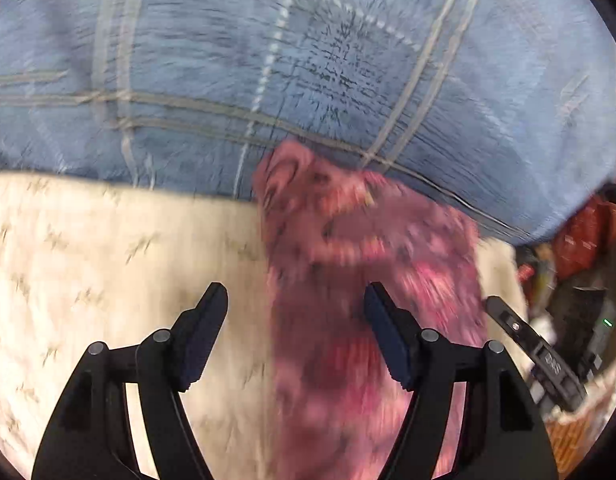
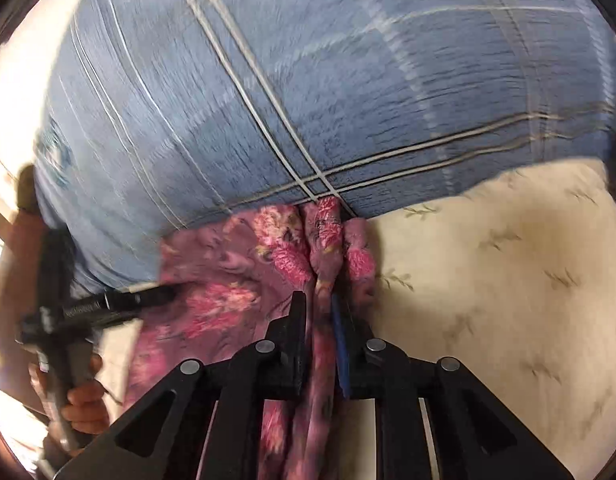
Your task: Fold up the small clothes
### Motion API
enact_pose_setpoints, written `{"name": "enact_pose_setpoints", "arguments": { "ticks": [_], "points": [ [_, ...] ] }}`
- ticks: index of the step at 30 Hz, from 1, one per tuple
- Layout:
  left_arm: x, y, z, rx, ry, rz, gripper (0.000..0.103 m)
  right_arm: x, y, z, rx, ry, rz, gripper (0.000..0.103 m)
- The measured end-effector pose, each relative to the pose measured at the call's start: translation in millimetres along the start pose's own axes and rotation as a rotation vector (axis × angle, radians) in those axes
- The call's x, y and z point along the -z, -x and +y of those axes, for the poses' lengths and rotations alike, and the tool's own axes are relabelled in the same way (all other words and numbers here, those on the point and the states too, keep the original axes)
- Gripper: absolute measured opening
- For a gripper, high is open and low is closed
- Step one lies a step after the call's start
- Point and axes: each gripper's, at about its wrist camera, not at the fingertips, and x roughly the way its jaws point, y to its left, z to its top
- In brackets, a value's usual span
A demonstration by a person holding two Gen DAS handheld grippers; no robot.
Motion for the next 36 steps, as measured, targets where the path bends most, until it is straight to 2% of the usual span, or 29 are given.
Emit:
{"name": "enact_pose_setpoints", "arguments": {
  "ticks": [2, 4, 5, 7, 8, 9, 11, 13, 15, 17, 19, 21, 22, 23, 25, 28, 30, 33, 36],
  "points": [
    [24, 13, 10, 0.046, 0.003, -0.002, 0.071, 17, 13, -5, -0.071, -0.015, 0.024, 0.037],
    [42, 15, 11, 0.073, 0.002, 0.014, 0.071, 35, 17, -5, -0.148, -0.016, 0.043, 0.047],
    [51, 14, 10, 0.071, -0.005, 0.019, 0.071, 44, 13, -4, -0.174, -0.009, 0.064, 0.048],
    [61, 6, 7, 0.006, -0.024, 0.01, 0.071, 57, 1, 4, -0.042, 0.066, 0.094, 0.044],
    [64, 4, 6, -0.012, -0.027, 0.02, 0.071, 63, 1, 10, -0.025, 0.102, 0.093, 0.035],
    [70, 5, 5, -0.005, -0.012, 0.033, 0.071, 66, 6, 13, -0.041, 0.1, 0.075, 0.032],
    [81, 15, 1, 0.004, -0.005, 0.036, 0.071, 74, 19, 18, -0.042, 0.108, 0.039, 0.029],
    [92, 18, -6, -0.05, -0.036, 0.014, 0.071, 88, 24, 20, 0.046, 0.173, 0.031, 0.028],
    [102, 15, -11, -0.081, -0.035, 0.008, 0.071, 93, 22, 25, 0.095, 0.187, 0.045, 0.031],
    [103, 21, -12, -0.078, -0.026, 0.002, 0.071, 92, 33, 31, 0.141, 0.219, 0.034, 0.035],
    [104, 25, -17, -0.09, -0.039, -0.015, 0.071, 90, 45, 36, 0.129, 0.228, 0.01, 0.038],
    [104, 33, -20, -0.121, -0.068, -0.038, 0.071, 80, 58, 37, 0.109, 0.19, -0.024, 0.038],
    [108, 42, -15, -0.127, -0.074, -0.046, 0.071, 77, 62, 37, 0.107, 0.175, -0.035, 0.041],
    [106, 42, -17, -0.132, -0.083, -0.05, 0.071, 75, 69, 30, 0.116, 0.148, -0.048, 0.049],
    [99, 40, -18, -0.15, -0.094, -0.049, 0.071, 59, 63, 25, 0.156, 0.111, -0.061, 0.057],
    [81, 39, -15, -0.184, -0.114, -0.055, 0.071, 34, 47, 20, 0.174, 0.057, -0.054, 0.058],
    [65, 37, -7, -0.136, -0.08, -0.05, 0.072, 25, 35, 20, 0.14, 0.031, -0.042, 0.058],
    [43, 20, 4, -0.069, -0.033, 0.028, 0.072, 16, 11, 20, 0.137, 0.03, -0.013, 0.058],
    [32, 2, 8, -0.007, 0.003, 0.082, 0.072, 12, -14, 11, 0.095, -0.018, 0.03, 0.059]
  ]
}}
